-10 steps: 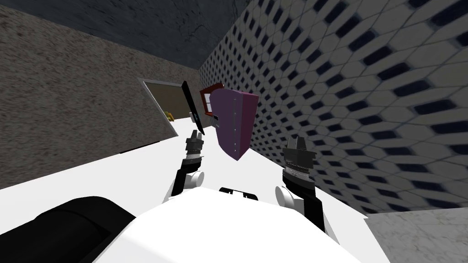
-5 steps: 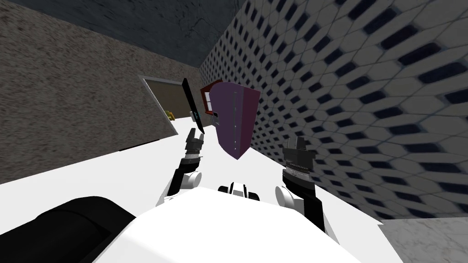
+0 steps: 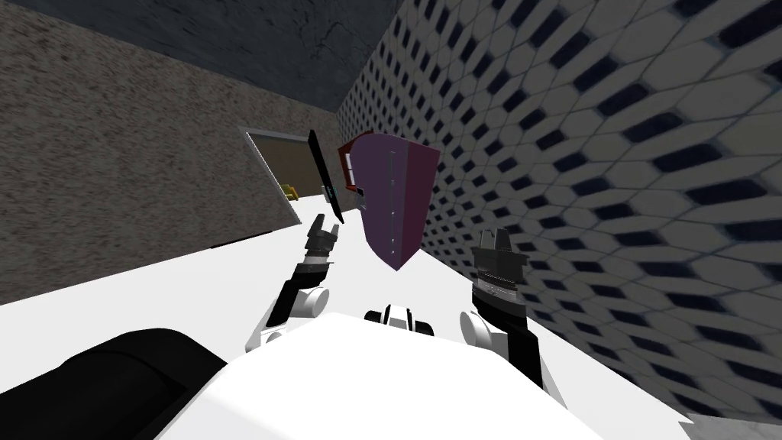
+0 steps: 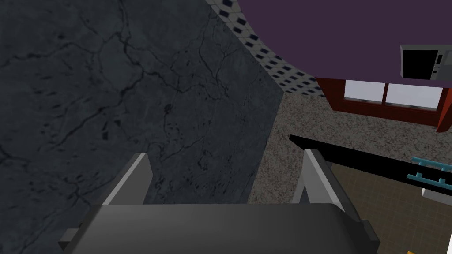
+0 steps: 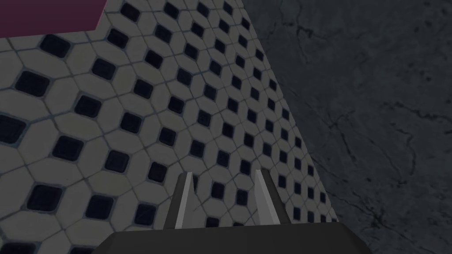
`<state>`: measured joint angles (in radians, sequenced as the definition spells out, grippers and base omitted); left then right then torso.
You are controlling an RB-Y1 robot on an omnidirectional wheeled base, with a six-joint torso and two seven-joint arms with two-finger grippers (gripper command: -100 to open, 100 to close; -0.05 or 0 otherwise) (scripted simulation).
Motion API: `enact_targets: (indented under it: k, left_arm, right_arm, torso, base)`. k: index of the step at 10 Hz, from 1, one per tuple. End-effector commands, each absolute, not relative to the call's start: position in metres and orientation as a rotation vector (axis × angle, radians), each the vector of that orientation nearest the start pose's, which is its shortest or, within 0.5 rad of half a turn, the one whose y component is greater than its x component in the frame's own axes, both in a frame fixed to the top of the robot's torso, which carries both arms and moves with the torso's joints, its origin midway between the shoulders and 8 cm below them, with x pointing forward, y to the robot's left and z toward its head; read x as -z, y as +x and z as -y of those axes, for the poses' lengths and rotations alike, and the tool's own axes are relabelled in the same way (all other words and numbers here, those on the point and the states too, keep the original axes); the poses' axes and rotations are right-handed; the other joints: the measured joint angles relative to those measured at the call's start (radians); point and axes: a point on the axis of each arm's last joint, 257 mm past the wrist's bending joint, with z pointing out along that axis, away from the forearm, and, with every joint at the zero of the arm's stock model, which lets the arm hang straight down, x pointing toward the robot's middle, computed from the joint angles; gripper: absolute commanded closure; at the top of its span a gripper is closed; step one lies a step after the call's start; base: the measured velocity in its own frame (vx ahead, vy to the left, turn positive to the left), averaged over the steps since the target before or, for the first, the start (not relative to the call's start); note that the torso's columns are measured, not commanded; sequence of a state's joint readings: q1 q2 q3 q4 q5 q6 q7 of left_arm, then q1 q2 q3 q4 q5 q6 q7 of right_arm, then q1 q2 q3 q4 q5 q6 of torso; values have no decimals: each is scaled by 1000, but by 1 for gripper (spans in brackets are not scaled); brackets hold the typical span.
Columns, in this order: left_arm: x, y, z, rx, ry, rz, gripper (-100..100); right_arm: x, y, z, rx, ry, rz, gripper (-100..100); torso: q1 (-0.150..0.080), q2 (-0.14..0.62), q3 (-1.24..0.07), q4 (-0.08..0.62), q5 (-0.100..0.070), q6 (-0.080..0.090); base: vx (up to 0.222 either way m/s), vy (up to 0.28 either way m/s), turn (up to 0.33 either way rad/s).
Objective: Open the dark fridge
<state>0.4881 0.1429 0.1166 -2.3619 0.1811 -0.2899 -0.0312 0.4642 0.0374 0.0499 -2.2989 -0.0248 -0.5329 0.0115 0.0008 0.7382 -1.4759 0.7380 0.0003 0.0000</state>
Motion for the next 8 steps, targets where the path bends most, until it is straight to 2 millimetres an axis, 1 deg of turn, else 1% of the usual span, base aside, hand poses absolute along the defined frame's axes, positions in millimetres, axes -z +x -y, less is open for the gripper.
enact_targets:
  k: [1, 5, 8]
  left_arm:
    - [-24, 357, -334, 1279, -797, -722, -100]
    - [-10, 359, -360, 1305, -932, -728, -100]
    - [5, 359, -382, 1325, -1056, -728, -100]
  right_arm:
    - [-50, 337, 265, -1387, 634, -508, 0]
    - [-50, 337, 265, -1387, 634, -508, 0]
    - [-50, 337, 265, -1387, 634, -508, 0]
  torso:
    - [-1, -1, 0, 0, 0, 0]
    - [1, -2, -1, -1, 0, 0]
    - [-2, 0, 0, 0, 0, 0]
  base:
    - [171, -115, 128]
    - [201, -119, 139]
    - [204, -146, 156]
